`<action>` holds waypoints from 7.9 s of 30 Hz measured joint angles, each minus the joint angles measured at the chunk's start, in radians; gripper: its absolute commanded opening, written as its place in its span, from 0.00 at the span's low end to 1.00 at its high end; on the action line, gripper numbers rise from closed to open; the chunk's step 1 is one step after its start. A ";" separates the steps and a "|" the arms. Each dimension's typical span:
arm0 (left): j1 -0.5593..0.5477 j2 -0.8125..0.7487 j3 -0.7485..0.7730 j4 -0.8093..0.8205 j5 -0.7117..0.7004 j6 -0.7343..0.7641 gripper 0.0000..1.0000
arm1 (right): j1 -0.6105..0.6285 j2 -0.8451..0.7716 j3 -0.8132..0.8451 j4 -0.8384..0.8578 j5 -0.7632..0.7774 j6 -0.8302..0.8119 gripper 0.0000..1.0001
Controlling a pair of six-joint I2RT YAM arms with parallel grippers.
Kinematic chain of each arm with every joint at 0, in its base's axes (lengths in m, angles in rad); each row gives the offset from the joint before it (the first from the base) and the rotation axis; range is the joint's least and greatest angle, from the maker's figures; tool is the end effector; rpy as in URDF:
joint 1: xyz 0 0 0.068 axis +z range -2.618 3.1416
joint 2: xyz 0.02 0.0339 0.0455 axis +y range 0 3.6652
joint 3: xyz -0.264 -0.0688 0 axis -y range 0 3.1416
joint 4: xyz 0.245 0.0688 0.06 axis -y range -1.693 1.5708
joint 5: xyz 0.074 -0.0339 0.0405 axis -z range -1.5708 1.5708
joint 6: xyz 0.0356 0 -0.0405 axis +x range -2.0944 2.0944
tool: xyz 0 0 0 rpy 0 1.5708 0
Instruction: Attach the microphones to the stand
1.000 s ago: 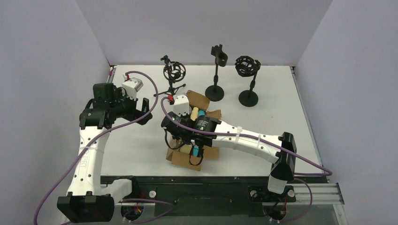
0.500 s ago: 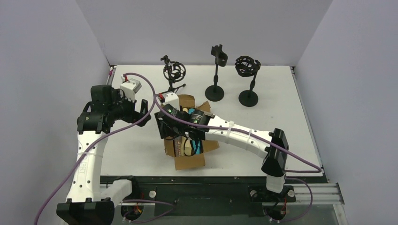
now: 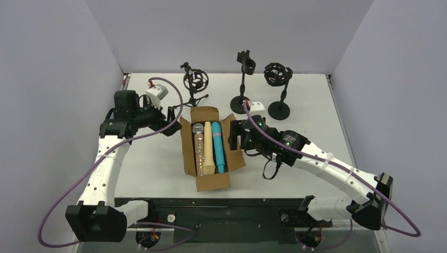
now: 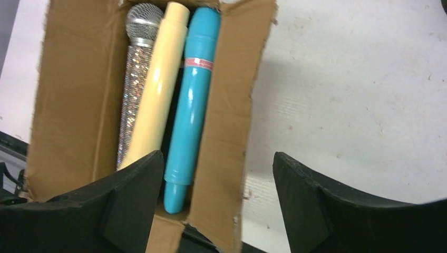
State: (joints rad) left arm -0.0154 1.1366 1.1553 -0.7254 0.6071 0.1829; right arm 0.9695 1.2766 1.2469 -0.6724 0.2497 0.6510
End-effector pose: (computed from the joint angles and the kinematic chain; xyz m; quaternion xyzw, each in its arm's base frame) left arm 0.2309 -0.0239 0.3505 0.2103 0.8499 -0.2371 0.4209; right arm 0.1617 0.2201 0.3488 -0.0910 0.8970 0.2246 0.3697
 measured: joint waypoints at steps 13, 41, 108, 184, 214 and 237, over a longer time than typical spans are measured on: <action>-0.048 0.195 -0.007 0.185 0.095 -0.015 0.97 | -0.202 -0.063 -0.298 0.259 -0.416 -0.003 0.62; -0.109 0.191 -0.007 -0.061 -0.098 -0.045 0.07 | -0.047 0.199 -0.152 0.311 -0.415 -0.038 0.00; 0.057 0.528 0.534 -0.501 0.042 0.623 0.00 | 0.086 0.378 0.044 0.381 -0.369 -0.141 0.00; 0.065 0.219 0.241 -0.085 -0.049 0.196 0.00 | 0.202 0.642 0.309 0.392 -0.246 -0.130 0.00; 0.063 0.209 0.224 -0.054 -0.050 0.243 0.00 | -0.106 -0.009 -0.500 0.558 -0.205 0.072 0.00; 0.063 0.184 0.164 0.013 -0.009 0.226 0.00 | -0.114 0.483 -0.377 0.804 -0.385 0.179 0.20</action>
State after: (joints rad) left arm 0.0471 1.3209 1.3197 -0.7124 0.5983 0.4088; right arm 0.8551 1.7599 0.8696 0.1318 -0.1349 0.8295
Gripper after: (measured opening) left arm 0.007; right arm 0.362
